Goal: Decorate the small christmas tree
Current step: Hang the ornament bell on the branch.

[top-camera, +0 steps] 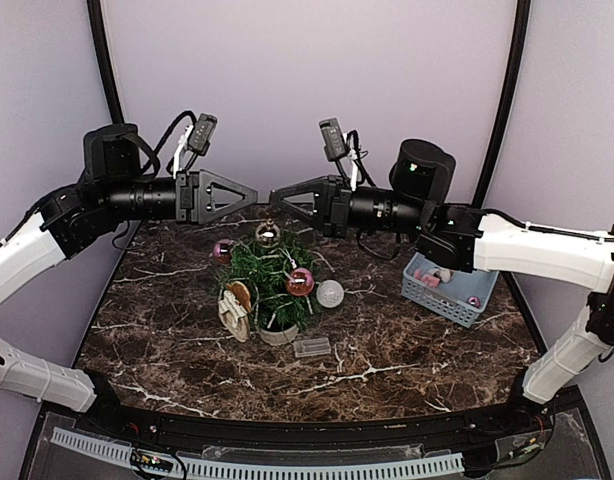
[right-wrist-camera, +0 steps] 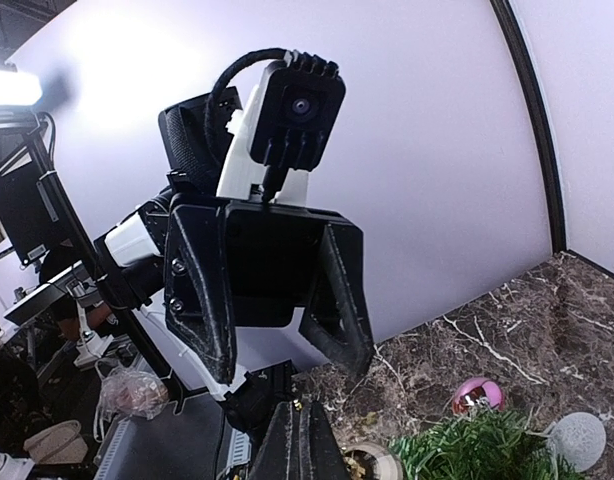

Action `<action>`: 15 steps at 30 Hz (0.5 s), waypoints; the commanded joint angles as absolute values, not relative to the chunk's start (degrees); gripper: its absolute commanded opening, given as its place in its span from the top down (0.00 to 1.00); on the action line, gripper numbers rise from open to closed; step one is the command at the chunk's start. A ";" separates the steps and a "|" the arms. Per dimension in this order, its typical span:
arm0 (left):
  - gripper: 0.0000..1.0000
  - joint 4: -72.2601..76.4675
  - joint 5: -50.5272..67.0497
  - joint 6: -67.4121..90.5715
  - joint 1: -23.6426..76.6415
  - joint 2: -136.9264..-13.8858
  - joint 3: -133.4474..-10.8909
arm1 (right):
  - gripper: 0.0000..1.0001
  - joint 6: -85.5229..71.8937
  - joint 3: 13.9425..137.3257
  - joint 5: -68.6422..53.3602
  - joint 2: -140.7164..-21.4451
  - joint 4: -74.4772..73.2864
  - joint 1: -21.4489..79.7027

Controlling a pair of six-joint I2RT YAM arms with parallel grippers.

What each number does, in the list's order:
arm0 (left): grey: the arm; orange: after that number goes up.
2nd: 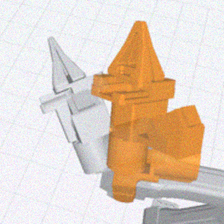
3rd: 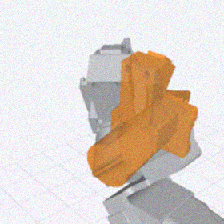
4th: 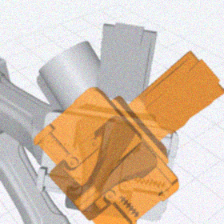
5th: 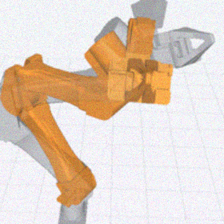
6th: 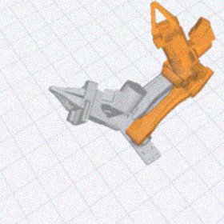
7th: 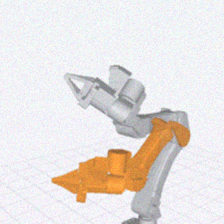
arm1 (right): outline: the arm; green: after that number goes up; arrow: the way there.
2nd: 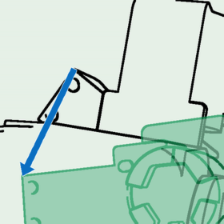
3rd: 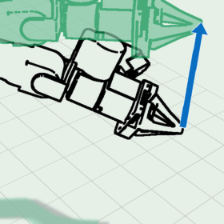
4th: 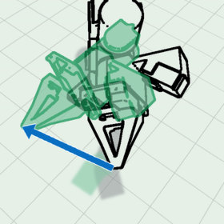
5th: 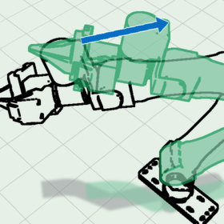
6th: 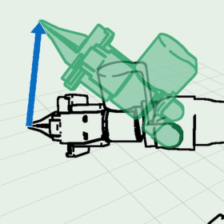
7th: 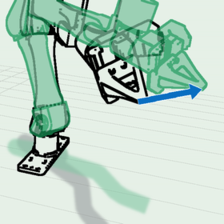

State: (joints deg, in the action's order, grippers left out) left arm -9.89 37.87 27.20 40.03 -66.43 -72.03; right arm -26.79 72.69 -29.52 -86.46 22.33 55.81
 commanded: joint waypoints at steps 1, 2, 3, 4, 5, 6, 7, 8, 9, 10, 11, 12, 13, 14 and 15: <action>0.51 -9.02 35.54 22.43 40.16 -64.41 -69.50 | 1.00 -26.50 72.44 -27.80 -84.80 23.60 55.52; 0.54 -9.09 35.39 22.20 40.23 -64.40 -68.92 | 1.00 -26.38 72.23 -27.83 -84.59 23.60 55.49; 0.57 -8.98 35.28 21.92 40.24 -64.37 -68.65 | 1.00 -26.37 72.10 -28.09 -84.40 23.68 55.48; 0.61 -8.42 35.22 21.81 40.47 -64.23 -68.03 | 1.00 -26.37 71.93 -28.66 -84.13 23.96 55.53; 0.62 -7.99 34.91 21.58 40.58 -64.15 -67.39 | 1.00 -26.30 71.76 -29.55 -83.98 24.13 55.51; 0.64 -6.94 34.98 21.48 40.78 -63.92 -67.01 | 1.00 -26.24 71.65 -31.13 -83.97 24.38 55.47; 0.64 -6.33 35.25 21.42 40.87 -63.82 -66.34 | 1.00 -25.94 71.82 -32.54 -83.89 24.21 55.43; 0.64 -5.21 36.12 21.37 40.87 -63.68 -66.09 | 1.00 -25.55 72.03 -33.87 -83.92 23.58 55.39; 0.64 -4.29 36.65 21.37 40.91 -63.71 -65.83 | 1.00 -25.32 72.25 -35.26 -83.80 22.82 55.44; 0.65 -3.99 37.79 21.14 41.10 -63.80 -65.74 | 1.00 -25.05 72.43 -36.16 -83.64 22.13 55.43; 0.65 -3.92 38.28 20.90 41.16 -63.98 -65.79 | 1.00 -24.77 72.54 -36.91 -83.33 21.40 55.42; 0.65 -4.07 38.97 20.30 41.43 -64.03 -65.85 | 1.00 -24.53 72.63 -37.66 -83.19 20.68 55.42; 0.65 -4.36 39.39 19.95 41.50 -64.13 -65.86 | 1.00 -24.30 72.75 -38.42 -82.96 19.87 55.45; 0.65 -4.51 40.35 19.47 41.75 -64.14 -65.84 | 1.00 -24.07 72.91 -39.36 -82.81 19.02 55.43; 0.64 -4.58 40.96 19.36 41.84 -64.16 -65.72 | 1.00 -23.82 73.09 -40.20 -82.62 18.20 55.45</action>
